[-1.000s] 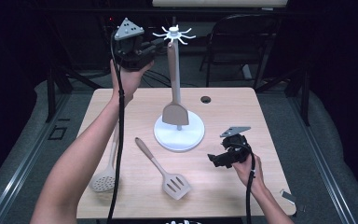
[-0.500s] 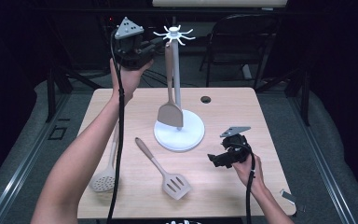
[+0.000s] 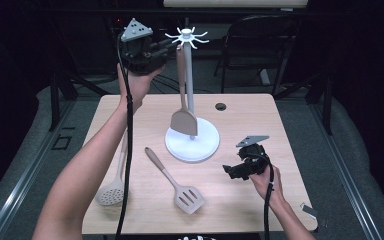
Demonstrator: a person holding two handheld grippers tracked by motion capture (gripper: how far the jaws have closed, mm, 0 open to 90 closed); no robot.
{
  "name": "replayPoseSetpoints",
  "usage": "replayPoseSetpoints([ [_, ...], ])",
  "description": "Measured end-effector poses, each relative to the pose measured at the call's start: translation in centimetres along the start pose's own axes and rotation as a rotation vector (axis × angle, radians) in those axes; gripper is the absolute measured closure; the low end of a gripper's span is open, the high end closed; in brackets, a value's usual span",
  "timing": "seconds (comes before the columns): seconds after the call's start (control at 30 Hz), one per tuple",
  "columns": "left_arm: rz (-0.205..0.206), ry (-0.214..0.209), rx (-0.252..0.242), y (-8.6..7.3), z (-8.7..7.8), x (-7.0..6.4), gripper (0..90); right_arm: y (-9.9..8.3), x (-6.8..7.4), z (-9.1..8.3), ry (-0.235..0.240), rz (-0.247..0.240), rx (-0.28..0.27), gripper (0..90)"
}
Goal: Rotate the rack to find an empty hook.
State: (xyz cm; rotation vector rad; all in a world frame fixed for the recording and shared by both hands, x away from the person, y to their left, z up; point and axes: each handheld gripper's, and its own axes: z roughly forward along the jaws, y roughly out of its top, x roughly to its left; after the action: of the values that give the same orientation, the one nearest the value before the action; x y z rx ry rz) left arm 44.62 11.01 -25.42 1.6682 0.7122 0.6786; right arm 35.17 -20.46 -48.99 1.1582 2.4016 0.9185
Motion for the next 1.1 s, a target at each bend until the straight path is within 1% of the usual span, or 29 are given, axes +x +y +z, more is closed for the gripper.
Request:
replayPoseSetpoints([
  [0.03, -0.007, 0.009, 0.0, 0.0, -0.1, -0.1, 75.5, 0.0, 0.0, 0.0, 0.0, 0.0, 0.0, 5.5],
  [0.07, -0.019, 0.01, -0.001, 0.0, -0.3, -0.1, 68.5, 0.0, 0.0, 0.0, 0.0, 0.0, 0.001, 5.5],
  [0.1, -0.039, 0.023, -0.002, 0.1, -0.5, -0.2, 62.8, 0.0, 0.0, 0.0, 0.001, 0.001, 0.0, 5.5],
  [0.13, -0.055, 0.035, 0.001, 0.1, -0.8, -0.2, 62.8, 0.0, 0.0, 0.0, 0.001, 0.001, 0.0, 5.5],
  [0.17, -0.068, 0.043, 0.004, 0.2, -0.9, -0.2, 57.1, 0.0, 0.0, 0.0, 0.001, 0.001, -0.001, 5.5],
  [0.2, -0.072, 0.069, 0.019, 0.2, -1.3, 0.0, 50.9, 0.0, 0.0, 0.0, 0.002, 0.001, -0.002, 5.5],
  [0.37, -0.088, 0.09, 0.02, -0.3, -2.0, 0.4, 45.3, 0.1, 0.2, 0.0, 0.002, -0.002, -0.001, 5.5],
  [0.5, -0.087, 0.092, 0.025, -1.1, -2.8, 0.6, 38.8, 0.0, 0.2, 0.1, 0.006, -0.003, 0.001, 5.5],
  [0.53, -0.086, 0.088, 0.031, -1.4, -2.9, 0.6, 38.8, 0.0, 0.2, 0.1, 0.006, -0.003, 0.001, 5.5],
  [0.63, -0.076, 0.085, 0.043, -2.4, -3.5, 0.6, 34.9, 0.0, 0.2, 0.2, 0.009, -0.008, 0.009, 5.6],
  [0.7, -0.074, 0.082, 0.053, -3.1, -3.8, 0.6, 32.5, 0.0, 0.3, 0.2, 0.009, -0.003, 0.004, 5.6],
  [0.77, -0.073, 0.077, 0.059, -3.8, -4.0, 0.6, 29.7, 0.1, 0.3, 0.3, 0.012, -0.009, 0.011, 5.6],
  [0.8, -0.073, 0.072, 0.067, -4.2, -4.2, 0.6, 29.7, 0.1, 0.3, 0.3, 0.012, -0.009, 0.011, 5.6],
  [0.9, -0.074, 0.062, 0.096, -5.7, -4.4, 0.6, 25.6, 0.0, 0.5, 0.4, 0.013, -0.009, 0.011, 5.6],
  [1.1, -0.085, 0.049, 0.146, -8.8, -5.0, 0.5, 22.3, 0.1, 0.7, 0.5, 0.021, -0.02, 0.022, 5.6],
])
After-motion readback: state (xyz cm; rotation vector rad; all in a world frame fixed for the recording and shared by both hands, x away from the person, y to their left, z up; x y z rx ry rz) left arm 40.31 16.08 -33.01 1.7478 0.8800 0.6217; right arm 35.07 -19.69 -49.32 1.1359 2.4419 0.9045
